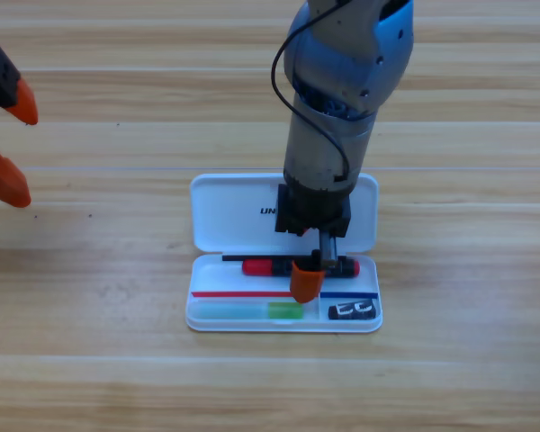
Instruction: Clean up eraser and pencils
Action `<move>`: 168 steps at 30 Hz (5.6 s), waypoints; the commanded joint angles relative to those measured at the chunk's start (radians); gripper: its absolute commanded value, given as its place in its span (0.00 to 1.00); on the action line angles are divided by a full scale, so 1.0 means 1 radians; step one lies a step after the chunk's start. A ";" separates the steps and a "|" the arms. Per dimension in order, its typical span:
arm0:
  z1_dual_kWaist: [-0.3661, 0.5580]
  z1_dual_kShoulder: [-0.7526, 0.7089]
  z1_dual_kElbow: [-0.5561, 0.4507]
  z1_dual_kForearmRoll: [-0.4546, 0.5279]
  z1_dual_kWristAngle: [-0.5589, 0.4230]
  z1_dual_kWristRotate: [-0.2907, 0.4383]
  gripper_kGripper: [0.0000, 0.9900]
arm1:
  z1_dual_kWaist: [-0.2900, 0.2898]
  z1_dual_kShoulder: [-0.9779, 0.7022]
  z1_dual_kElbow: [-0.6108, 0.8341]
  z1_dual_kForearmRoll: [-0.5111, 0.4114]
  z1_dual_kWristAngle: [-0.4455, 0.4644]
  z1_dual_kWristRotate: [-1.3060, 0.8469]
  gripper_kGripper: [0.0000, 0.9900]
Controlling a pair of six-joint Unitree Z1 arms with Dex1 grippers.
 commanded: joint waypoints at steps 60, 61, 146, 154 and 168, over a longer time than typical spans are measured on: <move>0.123 0.801 -0.500 0.107 -0.756 0.167 0.00 | -0.009 -0.885 0.742 -0.418 0.435 0.243 0.97; 0.120 0.798 -0.492 0.107 -0.762 0.168 0.00 | -0.009 -0.885 0.742 -0.418 0.436 0.241 0.97; -0.290 -0.260 -0.008 -0.094 -0.248 -0.114 0.00 | -0.009 -0.843 0.731 -0.418 0.458 0.258 0.97; -0.296 -0.355 0.103 -0.094 -0.258 -0.085 0.75 | -0.009 -0.842 0.731 -0.418 0.458 0.256 0.97; -0.296 -0.188 0.201 -0.206 -0.299 -0.168 1.00 | -0.009 -0.842 0.731 -0.418 0.458 0.258 0.97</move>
